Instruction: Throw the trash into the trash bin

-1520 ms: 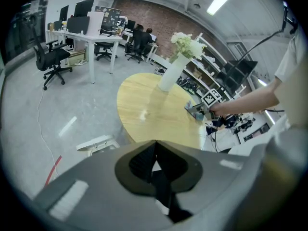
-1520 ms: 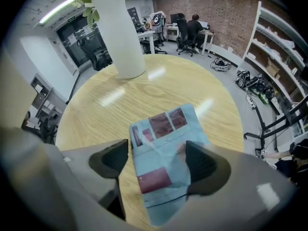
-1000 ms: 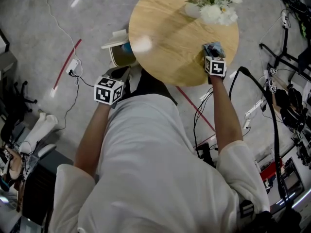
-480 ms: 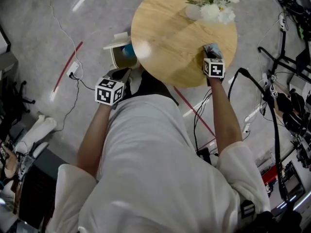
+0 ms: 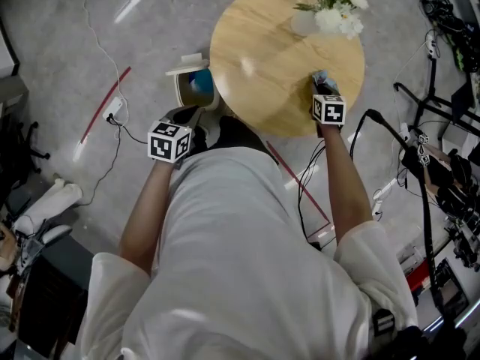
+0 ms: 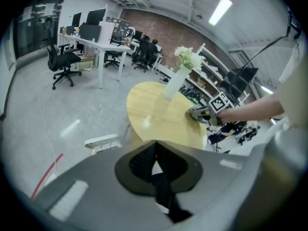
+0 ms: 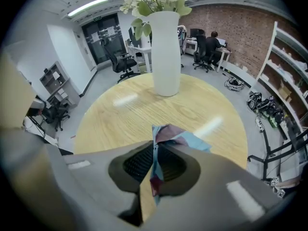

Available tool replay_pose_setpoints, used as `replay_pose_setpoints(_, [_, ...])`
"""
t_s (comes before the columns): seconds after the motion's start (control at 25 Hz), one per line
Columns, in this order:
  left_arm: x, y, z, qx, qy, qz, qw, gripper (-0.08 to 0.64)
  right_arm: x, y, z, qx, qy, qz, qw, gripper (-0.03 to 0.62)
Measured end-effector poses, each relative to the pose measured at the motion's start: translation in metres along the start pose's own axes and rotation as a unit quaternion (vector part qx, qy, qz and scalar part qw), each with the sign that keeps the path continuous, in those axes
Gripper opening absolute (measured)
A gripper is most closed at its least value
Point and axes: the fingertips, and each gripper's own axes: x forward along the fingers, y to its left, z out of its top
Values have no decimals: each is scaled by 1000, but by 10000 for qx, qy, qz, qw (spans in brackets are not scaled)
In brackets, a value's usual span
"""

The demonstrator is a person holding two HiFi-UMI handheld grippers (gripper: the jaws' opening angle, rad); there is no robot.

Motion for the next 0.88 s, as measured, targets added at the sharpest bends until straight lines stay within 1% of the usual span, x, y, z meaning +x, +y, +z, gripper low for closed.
replay_pose_setpoints(0.32, [-19,6,-14,-98,-179,0,9998,6,-15,36,11,-273,-61,54,9996,26])
replay_pose_setpoints(0.48, [-32,20,-19,-118,-256,15,9996,5,-17,58,16,-361,-71,67,9993,26])
replay_pose_setpoints(0.88, [-72,62,-32,-281,-444,125,9985,5,-14,141,41,-734,-113,270,9969,26])
